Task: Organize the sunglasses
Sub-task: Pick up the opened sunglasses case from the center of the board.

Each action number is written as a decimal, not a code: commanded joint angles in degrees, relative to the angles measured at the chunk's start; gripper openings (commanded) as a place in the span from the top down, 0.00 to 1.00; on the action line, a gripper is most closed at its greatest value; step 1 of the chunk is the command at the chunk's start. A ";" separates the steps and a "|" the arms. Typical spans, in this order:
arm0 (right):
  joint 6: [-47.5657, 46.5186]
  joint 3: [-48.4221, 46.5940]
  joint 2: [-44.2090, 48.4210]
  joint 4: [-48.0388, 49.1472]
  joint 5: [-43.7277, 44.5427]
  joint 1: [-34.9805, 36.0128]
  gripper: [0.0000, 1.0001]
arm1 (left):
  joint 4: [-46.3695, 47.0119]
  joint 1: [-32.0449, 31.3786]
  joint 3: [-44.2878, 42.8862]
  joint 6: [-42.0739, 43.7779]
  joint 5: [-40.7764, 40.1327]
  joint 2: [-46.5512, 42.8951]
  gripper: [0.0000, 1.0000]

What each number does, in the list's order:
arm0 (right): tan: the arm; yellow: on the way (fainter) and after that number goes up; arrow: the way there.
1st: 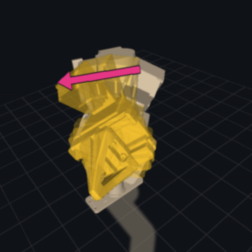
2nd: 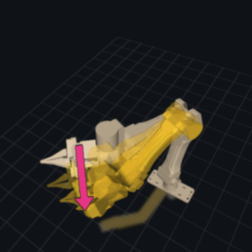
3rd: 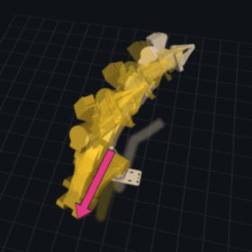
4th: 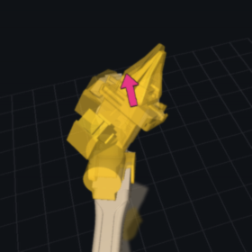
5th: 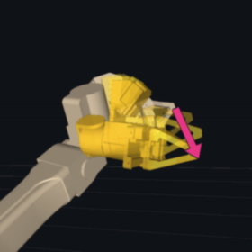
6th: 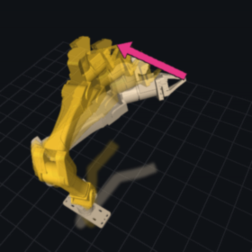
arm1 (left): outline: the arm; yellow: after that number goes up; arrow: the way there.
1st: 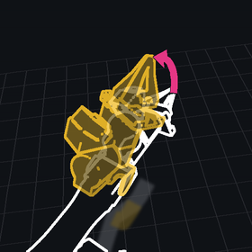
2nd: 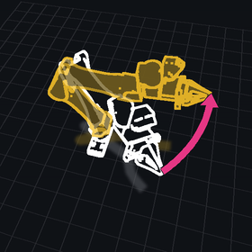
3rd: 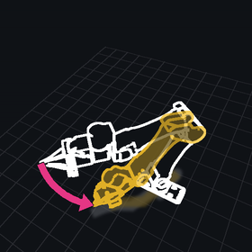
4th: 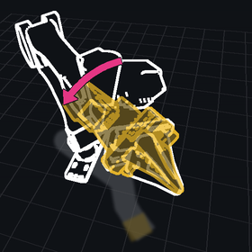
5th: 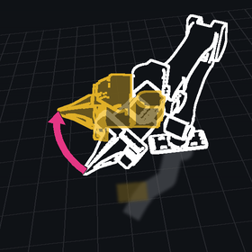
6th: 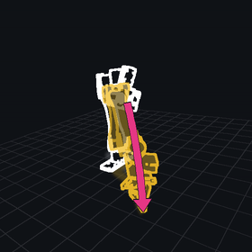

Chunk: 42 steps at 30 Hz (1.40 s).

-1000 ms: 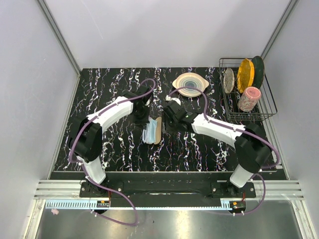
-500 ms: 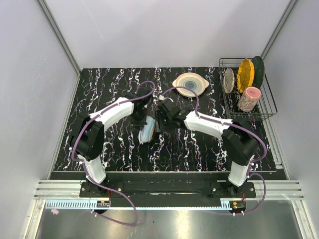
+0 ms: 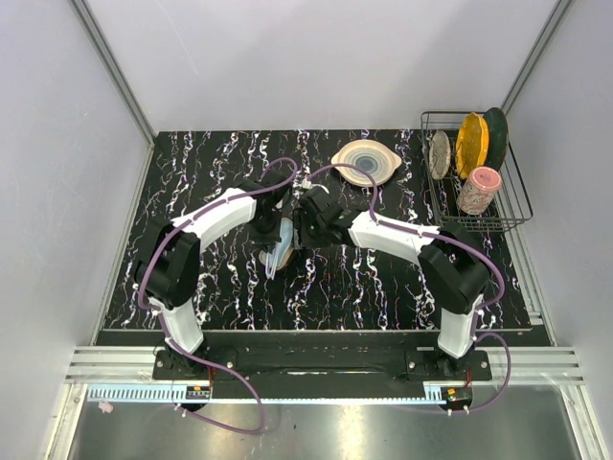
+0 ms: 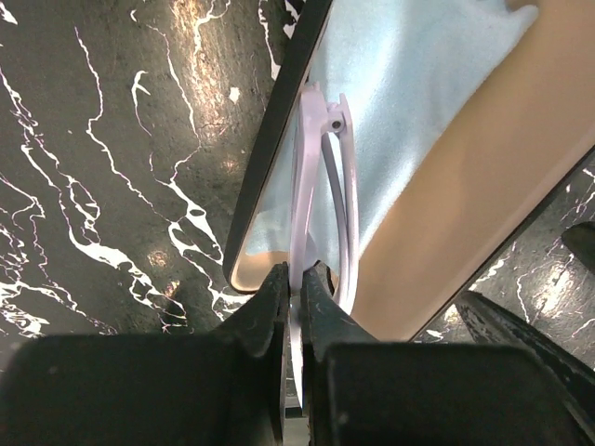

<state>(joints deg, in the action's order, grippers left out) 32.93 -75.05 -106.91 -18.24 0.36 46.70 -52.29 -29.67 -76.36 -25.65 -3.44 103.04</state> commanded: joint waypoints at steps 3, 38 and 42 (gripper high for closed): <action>3.80 -4.14 -1.19 1.90 0.25 -1.17 0.44 | 2.72 1.54 1.21 1.04 3.00 -1.18 1.00; -2.43 -26.90 -10.94 -26.49 5.88 -1.96 0.84 | 3.78 5.33 -2.39 3.59 10.64 -3.55 1.00; -2.61 -28.57 -12.09 -29.22 4.30 -1.87 0.84 | 5.53 5.15 -1.96 4.38 14.07 -4.69 1.00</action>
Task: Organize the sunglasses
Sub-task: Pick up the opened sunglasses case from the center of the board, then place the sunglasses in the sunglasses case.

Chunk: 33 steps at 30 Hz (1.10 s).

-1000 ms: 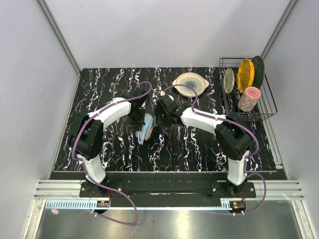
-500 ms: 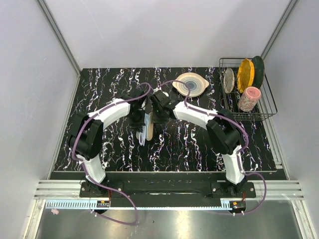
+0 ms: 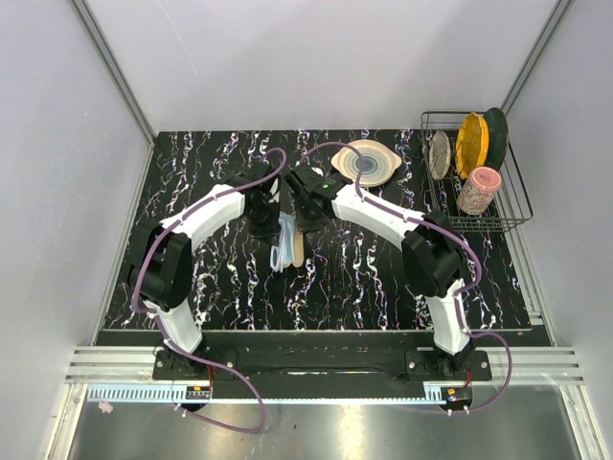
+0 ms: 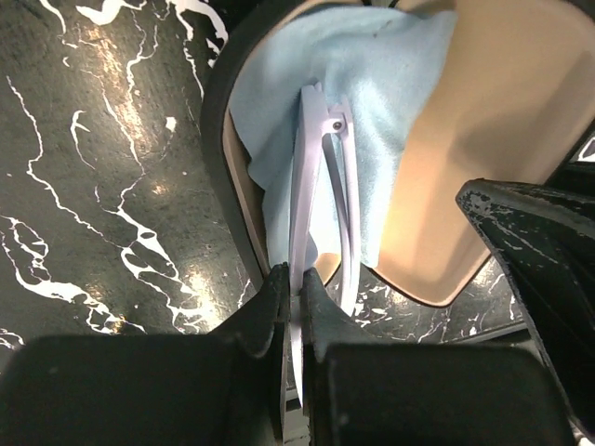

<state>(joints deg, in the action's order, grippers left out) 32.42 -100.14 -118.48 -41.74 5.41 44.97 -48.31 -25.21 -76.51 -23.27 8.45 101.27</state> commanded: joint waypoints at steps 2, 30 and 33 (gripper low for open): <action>-1.84 -3.92 -0.79 -6.78 -1.72 -0.15 0.85 | 1.56 0.69 -1.01 3.13 5.76 -3.10 1.00; 3.70 -7.79 -2.55 -13.19 -0.58 -0.15 0.88 | 4.11 -1.86 3.47 -8.02 -3.88 -2.93 1.00; 3.87 -8.05 -2.90 -13.63 -0.66 -0.06 0.88 | 3.76 -2.73 4.00 -7.50 -4.58 -2.75 1.00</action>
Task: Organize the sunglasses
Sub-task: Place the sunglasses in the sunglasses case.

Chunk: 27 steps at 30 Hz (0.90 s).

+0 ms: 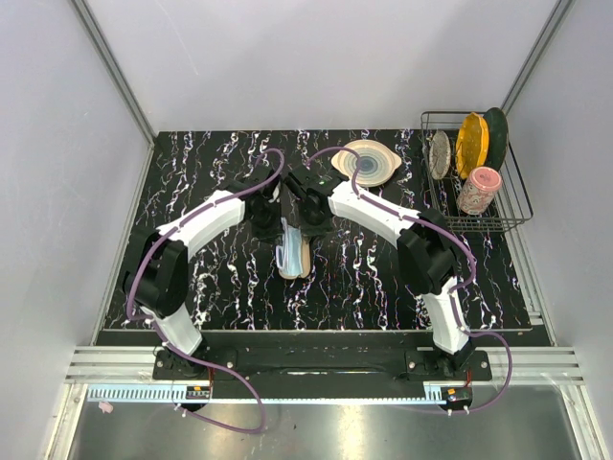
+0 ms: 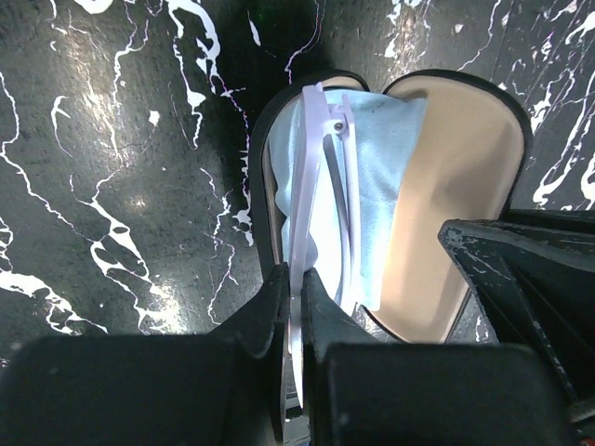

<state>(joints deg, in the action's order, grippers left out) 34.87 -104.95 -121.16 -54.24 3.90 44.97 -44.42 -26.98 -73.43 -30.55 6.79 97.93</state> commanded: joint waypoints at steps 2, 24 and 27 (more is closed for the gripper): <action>1.43 -3.25 -0.30 -1.22 0.76 -0.06 0.87 | -0.48 -1.23 1.44 -0.04 -3.71 0.51 1.00; 2.83 1.85 2.33 6.25 -1.88 0.03 0.79 | 2.50 -1.49 3.56 0.57 -1.43 2.88 0.70; 3.01 2.11 2.34 6.25 -1.62 0.03 0.79 | 3.11 -1.49 3.64 0.49 -0.55 2.62 0.70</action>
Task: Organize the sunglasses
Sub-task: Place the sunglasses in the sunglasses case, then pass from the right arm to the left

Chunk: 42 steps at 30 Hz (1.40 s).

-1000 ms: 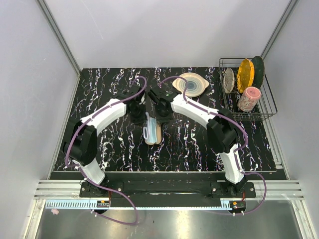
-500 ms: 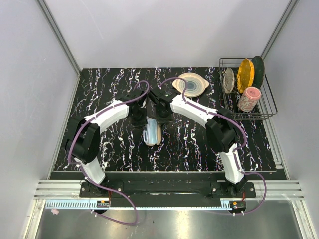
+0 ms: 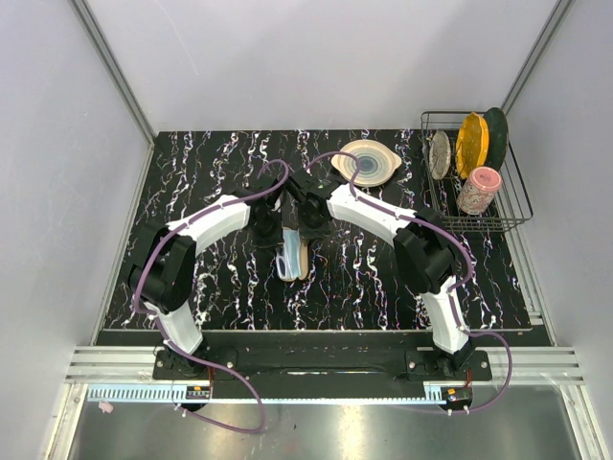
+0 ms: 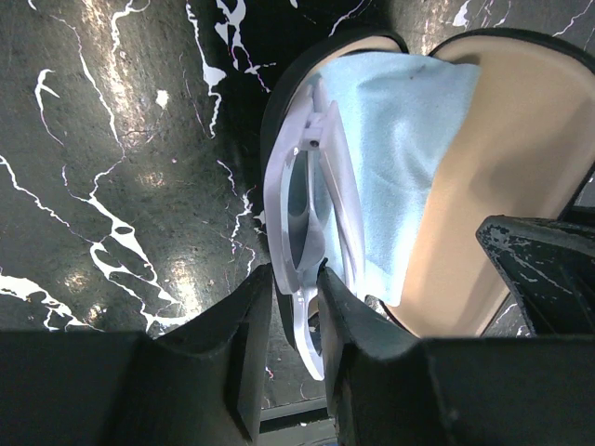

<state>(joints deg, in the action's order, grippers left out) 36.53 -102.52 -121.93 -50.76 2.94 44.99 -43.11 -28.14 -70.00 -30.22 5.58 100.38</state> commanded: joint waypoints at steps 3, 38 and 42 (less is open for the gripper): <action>1.43 -0.14 3.45 2.77 -0.57 -0.08 0.79 | 1.98 -0.34 0.04 -0.10 1.27 -0.53 0.70; 1.26 0.74 4.16 3.04 0.14 0.01 0.79 | 8.66 3.71 10.04 -2.12 5.58 -14.33 0.29; 1.00 0.74 4.33 3.04 0.05 -0.08 0.79 | 11.29 4.32 12.07 -3.00 7.94 -12.67 0.41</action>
<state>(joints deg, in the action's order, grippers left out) 37.17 -101.69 -121.91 -49.12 3.38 44.99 -36.91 -24.34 -59.61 -31.66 9.93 87.94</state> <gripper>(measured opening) 0.218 0.660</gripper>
